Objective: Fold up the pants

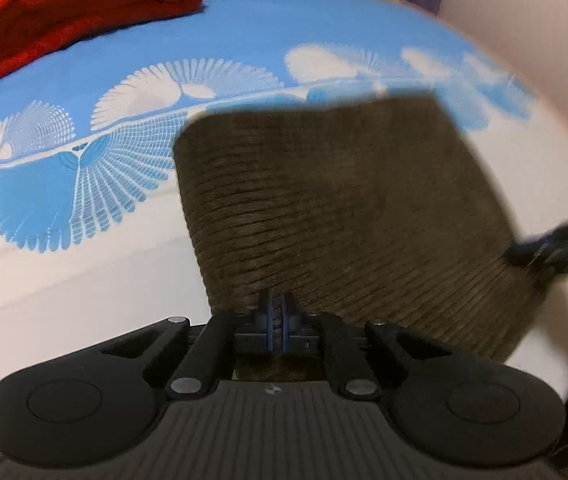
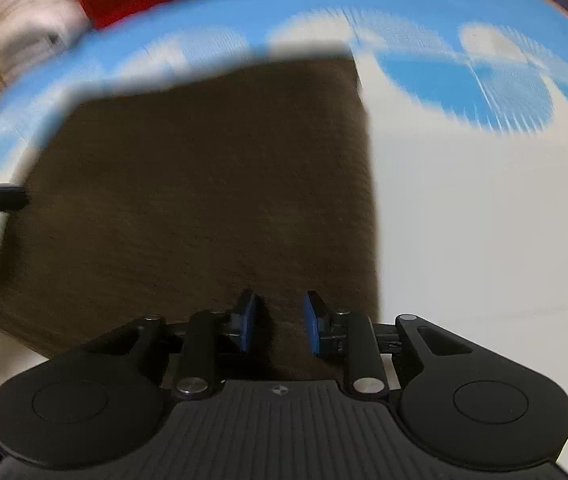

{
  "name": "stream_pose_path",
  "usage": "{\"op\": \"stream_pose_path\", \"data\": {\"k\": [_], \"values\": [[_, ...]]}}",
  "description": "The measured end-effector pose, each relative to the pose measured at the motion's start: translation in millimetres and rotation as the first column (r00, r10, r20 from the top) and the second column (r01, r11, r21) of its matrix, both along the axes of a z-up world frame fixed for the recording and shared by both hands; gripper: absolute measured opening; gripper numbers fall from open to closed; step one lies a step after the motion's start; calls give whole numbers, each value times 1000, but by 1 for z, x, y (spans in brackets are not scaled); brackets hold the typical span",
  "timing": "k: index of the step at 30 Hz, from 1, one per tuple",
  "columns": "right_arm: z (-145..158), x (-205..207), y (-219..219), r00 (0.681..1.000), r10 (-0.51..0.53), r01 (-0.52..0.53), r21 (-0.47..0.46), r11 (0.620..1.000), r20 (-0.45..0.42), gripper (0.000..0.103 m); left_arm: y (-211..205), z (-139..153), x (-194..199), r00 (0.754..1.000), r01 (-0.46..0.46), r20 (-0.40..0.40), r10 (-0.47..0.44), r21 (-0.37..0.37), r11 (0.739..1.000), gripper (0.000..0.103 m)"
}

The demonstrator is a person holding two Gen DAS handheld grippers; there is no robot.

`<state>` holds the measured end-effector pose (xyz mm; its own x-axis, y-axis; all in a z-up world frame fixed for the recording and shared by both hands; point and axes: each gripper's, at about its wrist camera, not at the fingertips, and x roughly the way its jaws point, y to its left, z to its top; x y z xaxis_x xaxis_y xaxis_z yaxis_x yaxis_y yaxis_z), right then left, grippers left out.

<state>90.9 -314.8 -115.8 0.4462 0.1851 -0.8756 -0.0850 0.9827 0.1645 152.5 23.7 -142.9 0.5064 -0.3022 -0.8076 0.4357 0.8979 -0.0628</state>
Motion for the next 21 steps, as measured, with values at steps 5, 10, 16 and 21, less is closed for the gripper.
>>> {"op": "stream_pose_path", "data": {"k": [5,10,16,21], "values": [[14,-1,-4,999,25,-25,-15,1000,20,28,-4,27,-7,1000,-26,-6,26,-42,999,13],[8,1,2,995,99,-99,5,995,-16,32,-8,19,-30,979,173,-109,-170,17,985,22],[7,2,10,991,131,-133,-48,990,-26,32,-17,11,-43,971,235,-66,-229,116,965,22],[1,-9,-2,997,46,-46,-6,999,-55,32,-2,10,-38,977,173,-131,-169,16,985,21]]}}
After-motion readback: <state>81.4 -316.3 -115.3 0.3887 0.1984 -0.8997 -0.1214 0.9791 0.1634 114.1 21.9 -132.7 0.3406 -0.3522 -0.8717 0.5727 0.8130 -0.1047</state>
